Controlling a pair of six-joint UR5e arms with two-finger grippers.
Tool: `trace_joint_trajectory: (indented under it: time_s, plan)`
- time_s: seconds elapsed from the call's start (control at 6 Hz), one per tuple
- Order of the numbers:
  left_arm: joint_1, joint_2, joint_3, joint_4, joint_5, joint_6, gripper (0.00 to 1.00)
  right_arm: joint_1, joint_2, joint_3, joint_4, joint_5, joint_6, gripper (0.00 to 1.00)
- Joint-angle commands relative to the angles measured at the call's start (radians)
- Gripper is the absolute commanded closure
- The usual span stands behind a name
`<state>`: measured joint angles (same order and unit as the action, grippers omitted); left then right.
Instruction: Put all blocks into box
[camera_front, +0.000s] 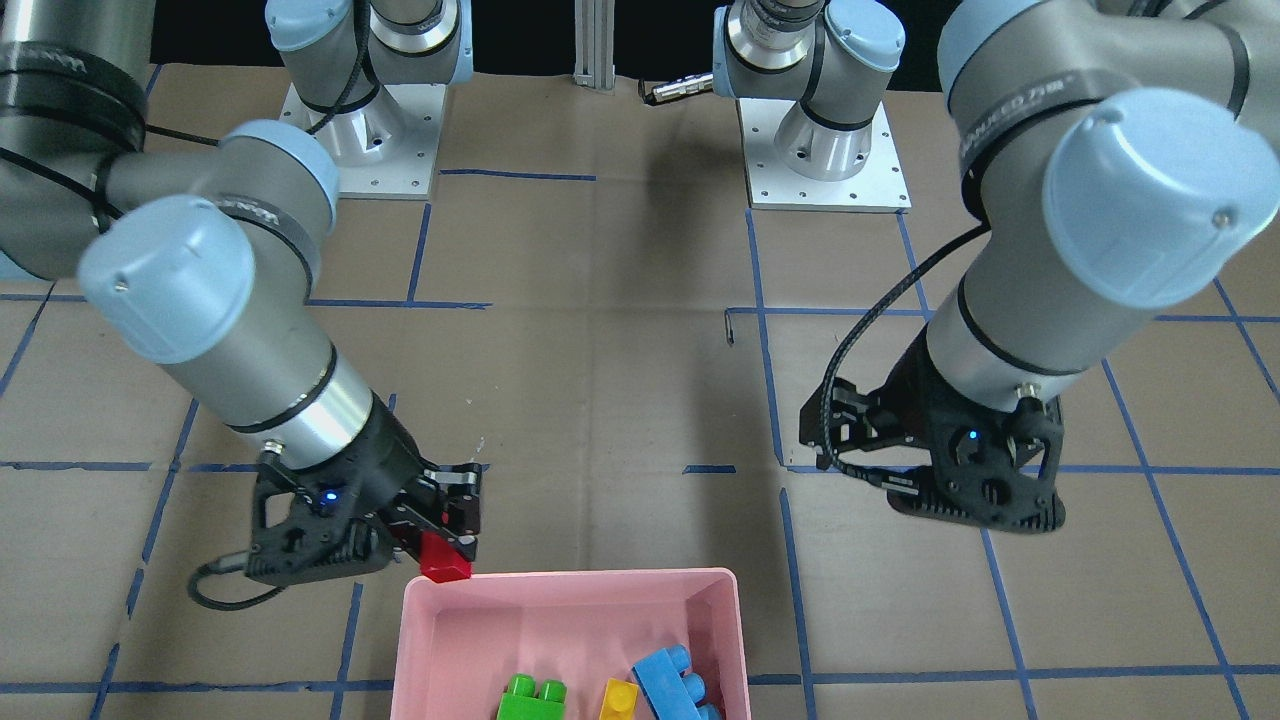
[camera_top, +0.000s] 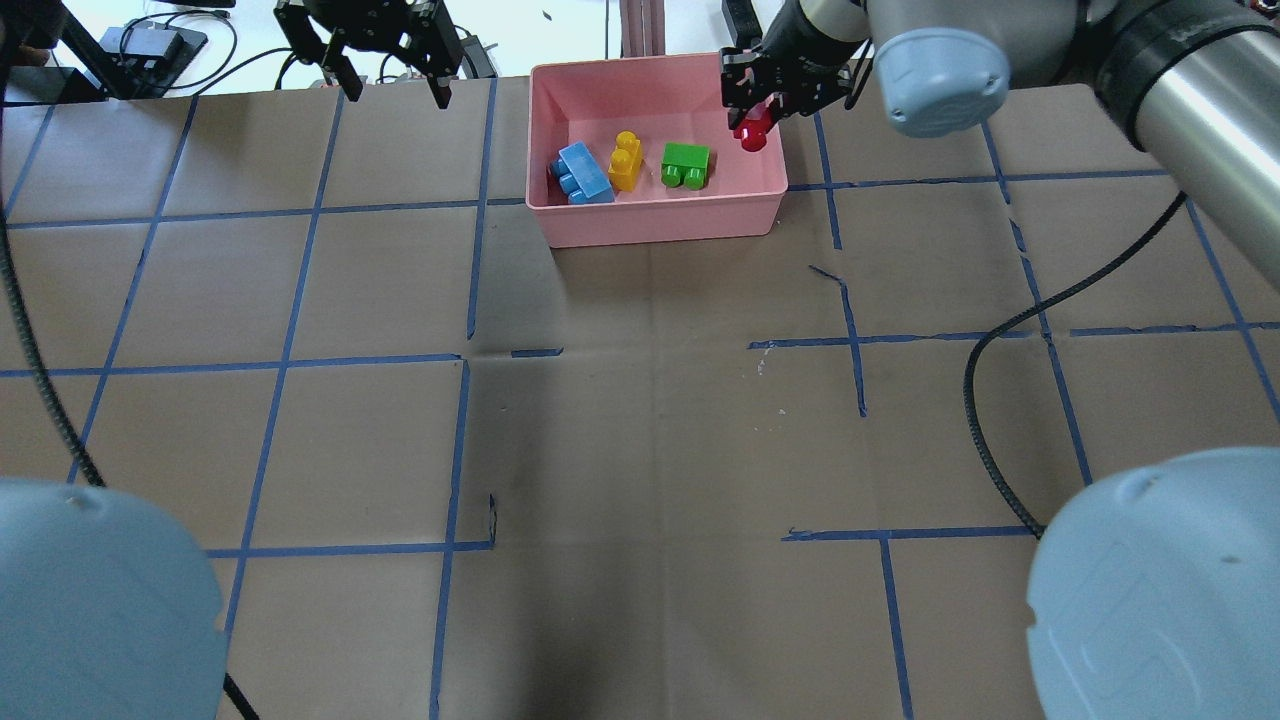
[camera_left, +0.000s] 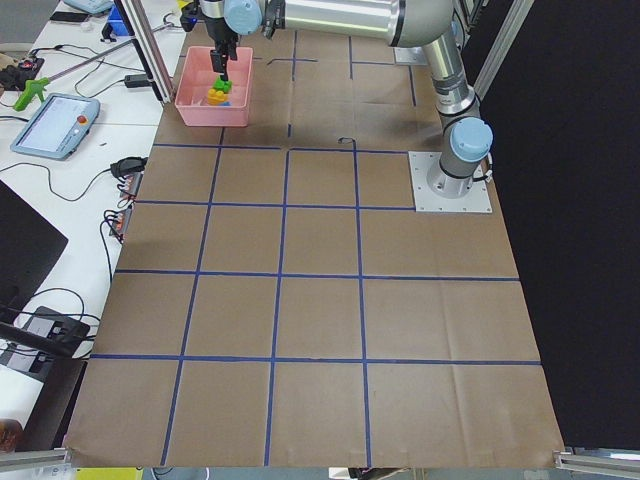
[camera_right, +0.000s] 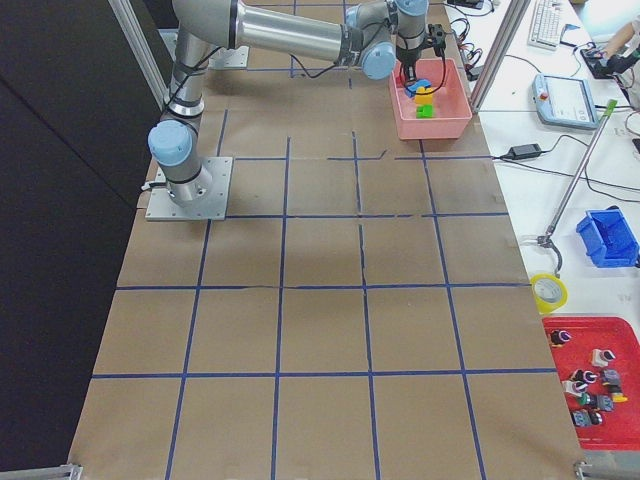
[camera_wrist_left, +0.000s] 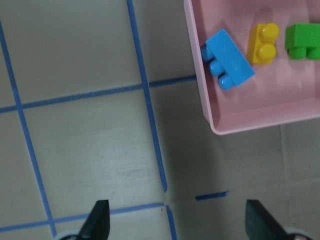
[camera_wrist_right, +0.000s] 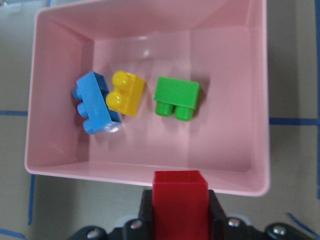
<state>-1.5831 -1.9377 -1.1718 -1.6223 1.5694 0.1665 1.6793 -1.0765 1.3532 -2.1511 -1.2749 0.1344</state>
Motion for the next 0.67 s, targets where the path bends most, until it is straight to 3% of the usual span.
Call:
trace_joint_trajectory:
  time_s: [0.0, 0.17, 0.33, 0.5]
  plan:
    - [0.008, 0.257, -0.324, 0.123, 0.003, 0.001, 0.01, 0.066, 0.149, -0.146, -0.101, 0.005, 0.085, 0.88]
    - [0.006, 0.338, -0.400, 0.133, 0.003, -0.001, 0.01, 0.072, 0.192, -0.195, -0.096, 0.005, 0.083, 0.88]
    - [0.003, 0.362, -0.391, 0.121, -0.002, 0.004, 0.01, 0.074, 0.208, -0.200, -0.117, 0.005, 0.077, 0.60]
    - [0.006, 0.359, -0.379, 0.119, -0.005, 0.011, 0.01, 0.074, 0.214, -0.198, -0.233, -0.013, 0.076, 0.01]
